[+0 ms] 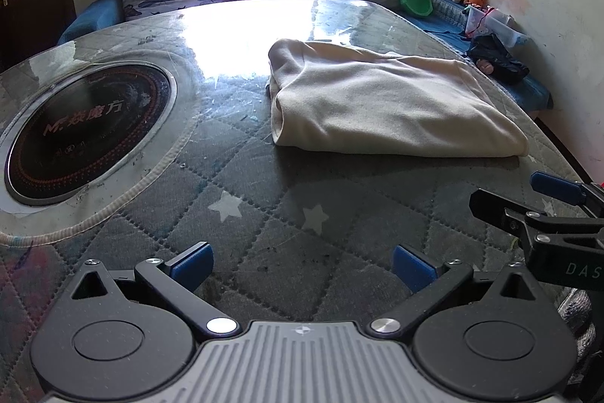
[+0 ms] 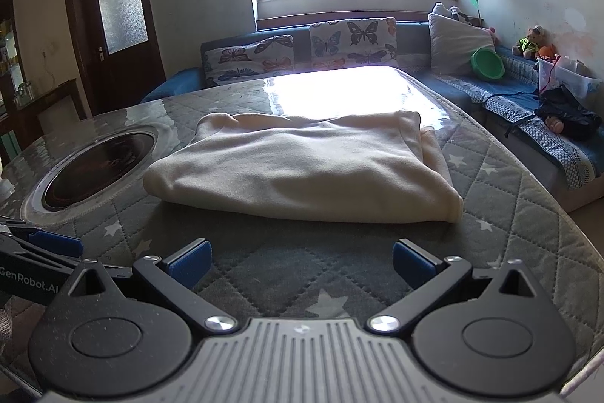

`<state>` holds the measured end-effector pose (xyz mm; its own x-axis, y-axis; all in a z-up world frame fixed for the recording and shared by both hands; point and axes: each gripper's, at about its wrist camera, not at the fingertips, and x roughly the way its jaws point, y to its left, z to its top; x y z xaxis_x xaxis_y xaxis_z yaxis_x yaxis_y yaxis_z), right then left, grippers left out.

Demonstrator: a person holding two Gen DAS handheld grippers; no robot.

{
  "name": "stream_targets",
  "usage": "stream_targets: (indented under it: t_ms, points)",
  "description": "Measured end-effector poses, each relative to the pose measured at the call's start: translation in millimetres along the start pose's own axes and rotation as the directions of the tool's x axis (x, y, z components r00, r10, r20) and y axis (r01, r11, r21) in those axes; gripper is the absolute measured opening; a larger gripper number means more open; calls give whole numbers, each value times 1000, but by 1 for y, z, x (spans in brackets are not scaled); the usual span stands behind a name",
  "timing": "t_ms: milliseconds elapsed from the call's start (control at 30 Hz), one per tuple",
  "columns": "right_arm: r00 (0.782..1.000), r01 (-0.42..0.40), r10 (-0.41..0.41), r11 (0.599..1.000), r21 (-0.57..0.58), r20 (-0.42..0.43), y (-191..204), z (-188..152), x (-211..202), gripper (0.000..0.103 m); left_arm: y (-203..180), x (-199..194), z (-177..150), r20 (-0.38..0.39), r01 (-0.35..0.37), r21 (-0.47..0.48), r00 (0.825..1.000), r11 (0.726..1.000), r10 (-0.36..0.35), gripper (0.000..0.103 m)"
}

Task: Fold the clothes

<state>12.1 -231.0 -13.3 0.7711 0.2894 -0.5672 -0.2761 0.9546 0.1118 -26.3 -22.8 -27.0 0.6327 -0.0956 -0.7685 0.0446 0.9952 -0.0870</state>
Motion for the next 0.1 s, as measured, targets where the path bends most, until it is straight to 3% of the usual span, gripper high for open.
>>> stream_targets:
  t_ms: [100]
  points:
    - [1000,1,-1,1000,-4,5,0,1,-1,103,0,-1,1,4,0,1,1000,1000,0,103]
